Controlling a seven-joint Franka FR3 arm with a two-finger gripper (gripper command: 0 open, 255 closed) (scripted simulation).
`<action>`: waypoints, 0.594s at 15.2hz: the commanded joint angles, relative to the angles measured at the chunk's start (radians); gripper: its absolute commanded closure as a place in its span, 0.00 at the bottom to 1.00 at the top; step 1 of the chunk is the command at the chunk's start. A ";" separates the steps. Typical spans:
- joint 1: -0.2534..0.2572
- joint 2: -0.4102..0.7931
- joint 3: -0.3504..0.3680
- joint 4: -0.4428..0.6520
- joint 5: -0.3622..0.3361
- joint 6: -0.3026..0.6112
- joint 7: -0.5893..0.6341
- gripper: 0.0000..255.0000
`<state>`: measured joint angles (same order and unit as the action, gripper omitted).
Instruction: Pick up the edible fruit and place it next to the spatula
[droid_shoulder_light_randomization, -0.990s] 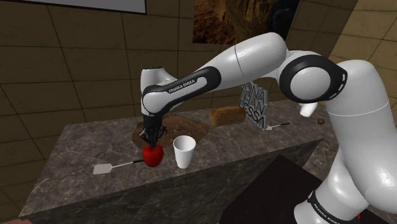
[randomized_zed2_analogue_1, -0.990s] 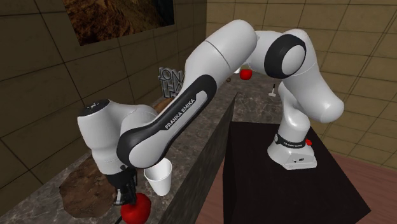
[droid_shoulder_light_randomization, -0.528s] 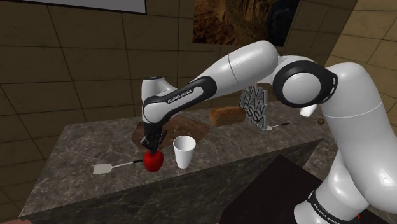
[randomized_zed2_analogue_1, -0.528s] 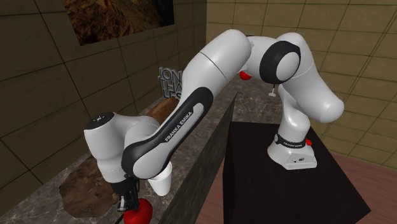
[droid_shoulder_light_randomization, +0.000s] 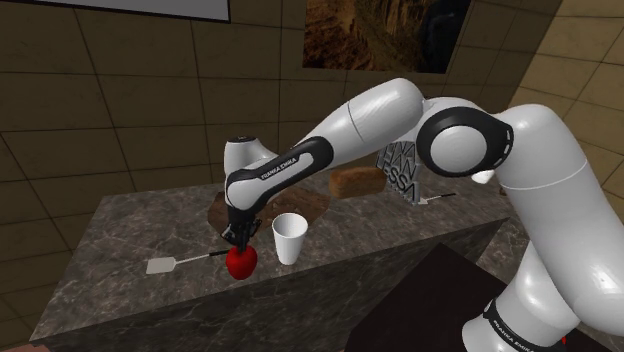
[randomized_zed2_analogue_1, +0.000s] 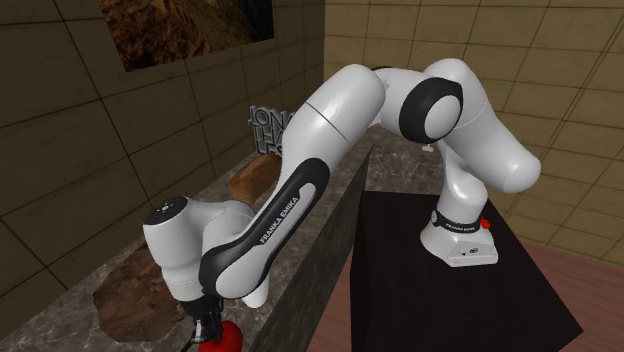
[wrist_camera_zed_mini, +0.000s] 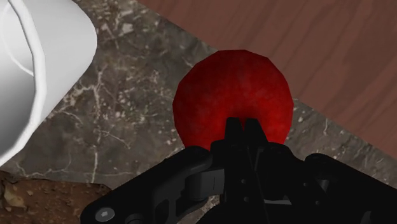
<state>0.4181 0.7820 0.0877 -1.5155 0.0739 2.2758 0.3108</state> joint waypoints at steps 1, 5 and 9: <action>-0.001 0.007 0.000 0.004 0.000 0.004 -0.002 1.00; -0.001 0.007 0.000 0.004 0.000 0.004 -0.002 1.00; -0.001 0.007 0.000 0.004 0.000 0.004 -0.002 0.00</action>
<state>0.4173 0.7889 0.0873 -1.5116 0.0738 2.2796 0.3092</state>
